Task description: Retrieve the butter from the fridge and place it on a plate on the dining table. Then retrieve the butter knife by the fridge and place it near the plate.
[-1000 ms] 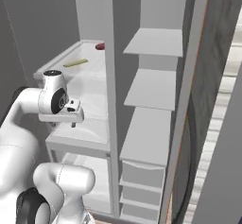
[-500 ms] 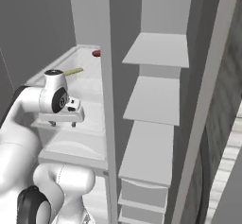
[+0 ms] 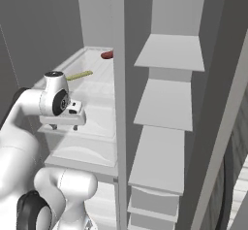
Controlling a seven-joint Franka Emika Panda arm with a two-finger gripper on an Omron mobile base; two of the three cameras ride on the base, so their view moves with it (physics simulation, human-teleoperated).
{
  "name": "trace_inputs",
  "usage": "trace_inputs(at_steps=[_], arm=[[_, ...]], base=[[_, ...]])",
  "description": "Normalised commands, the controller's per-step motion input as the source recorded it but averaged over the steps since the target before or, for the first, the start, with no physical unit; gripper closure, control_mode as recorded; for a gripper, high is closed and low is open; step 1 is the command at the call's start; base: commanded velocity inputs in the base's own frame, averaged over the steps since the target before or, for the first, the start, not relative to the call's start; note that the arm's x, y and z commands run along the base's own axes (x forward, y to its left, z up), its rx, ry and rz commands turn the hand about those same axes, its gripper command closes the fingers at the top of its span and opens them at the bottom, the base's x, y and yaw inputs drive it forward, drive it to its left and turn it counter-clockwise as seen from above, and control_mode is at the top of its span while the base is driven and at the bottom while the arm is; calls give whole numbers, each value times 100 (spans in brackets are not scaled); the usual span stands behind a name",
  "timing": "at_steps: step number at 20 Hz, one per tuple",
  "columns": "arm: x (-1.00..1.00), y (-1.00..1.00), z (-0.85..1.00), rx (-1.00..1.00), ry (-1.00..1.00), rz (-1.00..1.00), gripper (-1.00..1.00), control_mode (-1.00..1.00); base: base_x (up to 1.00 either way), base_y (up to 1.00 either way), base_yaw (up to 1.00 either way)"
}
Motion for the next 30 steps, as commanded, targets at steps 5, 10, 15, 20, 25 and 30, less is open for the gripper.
trace_inputs(at_steps=[5, 10, 15, 20, 25, 30], arm=[[0, -5, 0, 0, -3, 1, -100, -100], [0, -3, 14, 0, -15, -2, -100, -100], [2, -2, 55, 2, -24, -17, -100, -100], [2, 2, 82, 10, -24, -29, -100, -100], [22, 16, 61, 0, -19, -41, -100, -100], [45, 0, 75, 1, -5, -33, -100, -100]], base=[[1, -2, 0], [0, 0, 0], [0, 0, 0], [0, 0, 0], [0, 0, 0], [0, 0, 0]])
